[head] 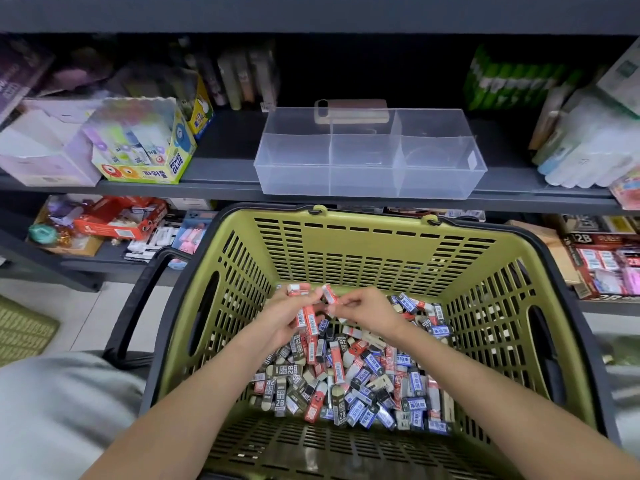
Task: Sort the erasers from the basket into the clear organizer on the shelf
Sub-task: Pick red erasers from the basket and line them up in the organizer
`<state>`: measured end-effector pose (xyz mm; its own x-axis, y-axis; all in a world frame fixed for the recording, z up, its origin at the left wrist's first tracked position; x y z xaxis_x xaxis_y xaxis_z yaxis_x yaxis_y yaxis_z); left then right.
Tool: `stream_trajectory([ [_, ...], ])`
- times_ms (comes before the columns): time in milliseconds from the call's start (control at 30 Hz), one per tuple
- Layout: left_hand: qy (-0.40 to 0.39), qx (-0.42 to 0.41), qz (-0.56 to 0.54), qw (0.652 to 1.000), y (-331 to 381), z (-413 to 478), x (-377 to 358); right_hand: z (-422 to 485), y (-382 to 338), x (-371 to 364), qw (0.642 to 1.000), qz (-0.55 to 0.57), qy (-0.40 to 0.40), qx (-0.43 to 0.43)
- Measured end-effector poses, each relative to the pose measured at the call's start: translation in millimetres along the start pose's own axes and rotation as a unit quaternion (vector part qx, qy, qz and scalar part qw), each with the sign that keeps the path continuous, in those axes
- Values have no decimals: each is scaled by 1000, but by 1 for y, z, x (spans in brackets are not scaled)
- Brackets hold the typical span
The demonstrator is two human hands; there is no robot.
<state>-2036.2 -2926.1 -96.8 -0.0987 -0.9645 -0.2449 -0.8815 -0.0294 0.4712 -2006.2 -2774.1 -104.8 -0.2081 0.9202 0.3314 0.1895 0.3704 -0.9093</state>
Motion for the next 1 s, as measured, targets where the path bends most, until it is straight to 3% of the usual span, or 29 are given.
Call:
stream_trajectory([
  [100, -3, 5, 26, 1000, -3, -1, -7, -4, -21, -7, 998, 15, -60, 28],
  [200, 14, -8, -14, 1000, 1, 0, -1, -10, -17, -4, 993, 71, -94, 4],
  [233, 19, -9, -30, 999, 4, 0, 3, -12, -11, -1, 995, -3, -98, 5],
  [267, 23, -8, -39, 999, 7, -1, 8, -14, -3, 0, 983, -146, -113, 22],
  [333, 30, -3, -34, 999, 13, -4, 15, -18, 12, -7, 903, -390, -165, 78],
  [367, 33, -2, -25, 999, 16, -5, 17, -20, 20, -11, 876, -436, -183, 94],
  [400, 34, -4, -16, 999, 18, -6, 18, -20, 24, -14, 872, -439, -187, 105],
  [467, 35, -7, -2, 999, 21, -10, 18, -18, 27, -11, 887, -411, -175, 116],
  [567, 40, -3, 24, 999, 19, -13, 18, -21, 27, -10, 879, -427, -161, 139],
  [633, 38, -3, 31, 999, 17, -16, 18, -26, 20, -16, 901, -394, -102, 149],
  [667, 35, -4, 30, 999, 17, -17, 18, -29, 16, -19, 924, -352, -76, 130],
  [733, 28, -6, 19, 999, 18, -21, 19, -32, 16, -31, 945, -308, -96, 61],
  [833, 21, -12, 5, 1000, 18, -26, 22, -34, 22, -50, 939, -312, -144, -7],
  [1000, 17, -18, 3, 1000, 13, -30, 25, -29, 20, -52, 948, -286, -131, -55],
])
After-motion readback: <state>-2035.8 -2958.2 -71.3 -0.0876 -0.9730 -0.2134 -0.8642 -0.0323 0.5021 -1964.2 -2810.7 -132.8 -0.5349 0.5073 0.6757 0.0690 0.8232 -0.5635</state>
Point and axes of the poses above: each hand's wrist, its own z-axis towards the middle knuckle, its own x-axis out of the back of the hand, y = z × x, the point moved 4 cm from there along z, towards the middle knuckle, and after that the axes turned 12 degrees about x, right-handed, at the moved point
